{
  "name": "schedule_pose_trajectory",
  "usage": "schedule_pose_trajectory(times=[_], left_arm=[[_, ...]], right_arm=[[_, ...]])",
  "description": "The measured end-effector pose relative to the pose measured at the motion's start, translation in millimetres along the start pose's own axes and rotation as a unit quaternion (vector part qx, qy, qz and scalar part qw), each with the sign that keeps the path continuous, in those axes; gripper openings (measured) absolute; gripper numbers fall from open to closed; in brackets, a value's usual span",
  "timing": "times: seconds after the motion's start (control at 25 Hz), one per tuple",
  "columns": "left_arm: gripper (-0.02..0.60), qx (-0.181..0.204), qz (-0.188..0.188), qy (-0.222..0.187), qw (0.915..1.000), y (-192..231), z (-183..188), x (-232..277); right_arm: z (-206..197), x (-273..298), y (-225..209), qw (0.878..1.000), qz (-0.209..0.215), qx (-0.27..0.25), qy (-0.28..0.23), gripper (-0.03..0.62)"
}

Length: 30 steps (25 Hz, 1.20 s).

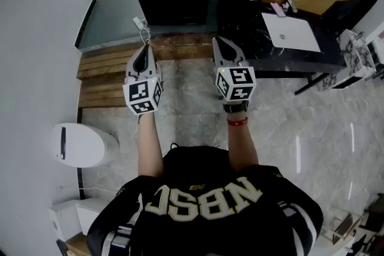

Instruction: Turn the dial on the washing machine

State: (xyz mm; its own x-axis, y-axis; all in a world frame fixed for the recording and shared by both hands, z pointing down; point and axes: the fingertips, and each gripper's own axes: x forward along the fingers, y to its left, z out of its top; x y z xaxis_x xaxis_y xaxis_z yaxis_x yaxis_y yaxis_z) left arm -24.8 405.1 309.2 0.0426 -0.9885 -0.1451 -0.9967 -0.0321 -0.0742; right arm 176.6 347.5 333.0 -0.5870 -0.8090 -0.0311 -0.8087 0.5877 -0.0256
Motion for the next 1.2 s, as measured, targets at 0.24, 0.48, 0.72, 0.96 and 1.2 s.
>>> schedule_pose_trajectory(times=[0.24, 0.48, 0.72, 0.96, 1.2], left_arm=[[0.014, -0.013, -0.008, 0.012, 0.9998, -27.0, -15.6, -5.7], [0.014, -0.047, -0.026, 0.006, 0.9985, -26.0, -28.8, 10.2], [0.014, -0.041, -0.038, -0.005, 0.9984, 13.7, -50.8, 90.1], [0.014, -0.016, -0.071, 0.001, 0.9973, 62.2, -62.6, 218.9], [0.014, -0.045, -0.086, 0.0, 0.9953, 122.0, -74.0, 311.6]], right_arm=[[-17.4, -10.9, -20.1, 1.0, 0.003, 0.016, 0.006, 0.005], [-29.4, 16.0, -19.6, 0.999, 0.014, 0.043, 0.003, 0.005], [-47.7, 99.2, -21.4, 0.999, 0.013, 0.036, 0.011, 0.005], [-41.1, 226.4, -42.2, 0.999, -0.009, 0.043, 0.017, 0.005], [-36.4, 339.9, -47.6, 0.999, -0.019, 0.036, 0.021, 0.005]])
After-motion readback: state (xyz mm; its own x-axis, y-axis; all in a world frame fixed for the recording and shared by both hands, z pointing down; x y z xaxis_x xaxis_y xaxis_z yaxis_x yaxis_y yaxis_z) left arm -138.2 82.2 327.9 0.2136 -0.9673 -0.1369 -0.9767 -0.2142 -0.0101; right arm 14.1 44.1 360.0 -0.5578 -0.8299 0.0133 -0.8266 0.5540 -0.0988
